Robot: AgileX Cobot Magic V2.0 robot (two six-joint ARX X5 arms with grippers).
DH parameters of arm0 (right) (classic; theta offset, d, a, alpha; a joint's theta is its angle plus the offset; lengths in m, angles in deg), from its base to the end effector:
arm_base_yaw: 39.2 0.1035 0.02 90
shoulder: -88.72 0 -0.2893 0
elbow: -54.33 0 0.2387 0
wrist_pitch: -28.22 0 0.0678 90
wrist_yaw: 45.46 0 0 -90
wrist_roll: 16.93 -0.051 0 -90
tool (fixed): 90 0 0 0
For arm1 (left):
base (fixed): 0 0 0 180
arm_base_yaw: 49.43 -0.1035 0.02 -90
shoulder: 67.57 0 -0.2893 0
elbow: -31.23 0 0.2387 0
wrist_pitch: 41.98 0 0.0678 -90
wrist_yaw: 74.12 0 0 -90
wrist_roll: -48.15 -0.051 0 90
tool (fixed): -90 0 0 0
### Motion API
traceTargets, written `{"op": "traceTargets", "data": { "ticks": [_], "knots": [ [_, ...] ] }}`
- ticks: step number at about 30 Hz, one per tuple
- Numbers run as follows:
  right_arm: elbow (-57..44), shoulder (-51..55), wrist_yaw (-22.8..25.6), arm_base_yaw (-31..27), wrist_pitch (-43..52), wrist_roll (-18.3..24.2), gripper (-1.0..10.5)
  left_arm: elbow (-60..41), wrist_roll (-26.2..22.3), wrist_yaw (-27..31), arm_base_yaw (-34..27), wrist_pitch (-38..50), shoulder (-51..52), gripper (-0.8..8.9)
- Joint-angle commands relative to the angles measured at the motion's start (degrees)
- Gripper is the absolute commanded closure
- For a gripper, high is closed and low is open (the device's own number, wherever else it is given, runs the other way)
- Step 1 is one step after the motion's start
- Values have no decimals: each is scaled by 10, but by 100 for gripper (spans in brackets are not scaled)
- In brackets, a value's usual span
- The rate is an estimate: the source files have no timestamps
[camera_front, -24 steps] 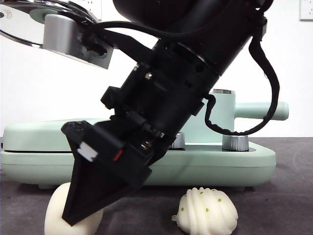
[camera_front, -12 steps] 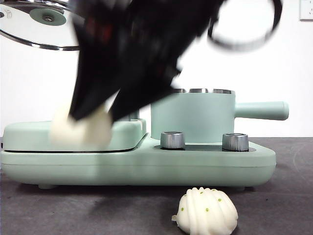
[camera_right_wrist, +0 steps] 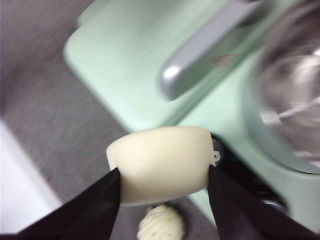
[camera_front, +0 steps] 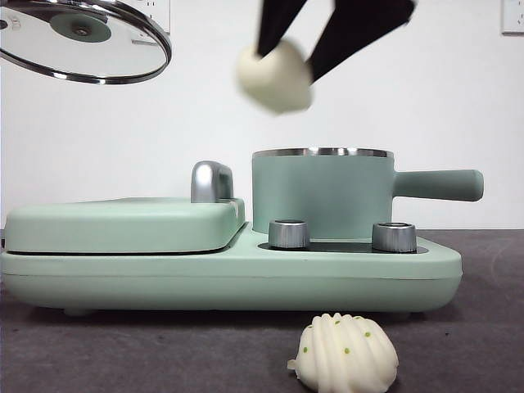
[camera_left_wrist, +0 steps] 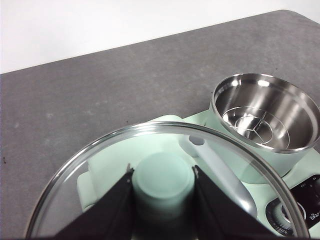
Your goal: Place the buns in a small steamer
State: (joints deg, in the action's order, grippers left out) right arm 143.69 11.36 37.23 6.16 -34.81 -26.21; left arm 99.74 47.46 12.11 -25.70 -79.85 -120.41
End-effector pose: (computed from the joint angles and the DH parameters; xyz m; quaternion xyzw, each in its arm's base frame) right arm 0.1813 0.1929 0.3434 -0.0745 0.4383 0.3661 0.8175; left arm 0.1680 -0.0775 0.3537 0.0391 0.1882 -0.2344 0.9530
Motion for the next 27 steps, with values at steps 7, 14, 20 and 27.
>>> {"op": "traceTargets", "data": {
  "ticks": [7, 14, 20, 27],
  "knots": [
    [93, -56, -2, -103, 2, 23, 693, 10, -5, -1, 1, 23, 0, 798],
    [142, -150, -2, -139, 26, 57, 693, 10, -5, -1, 1, 23, 0, 798],
    [161, -221, -1, -144, 49, 74, 693, 10, -5, -1, 1, 23, 0, 798],
    [161, -272, 27, -144, 91, 92, 693, 10, -4, -1, 1, 23, 0, 798]
  ]
}}
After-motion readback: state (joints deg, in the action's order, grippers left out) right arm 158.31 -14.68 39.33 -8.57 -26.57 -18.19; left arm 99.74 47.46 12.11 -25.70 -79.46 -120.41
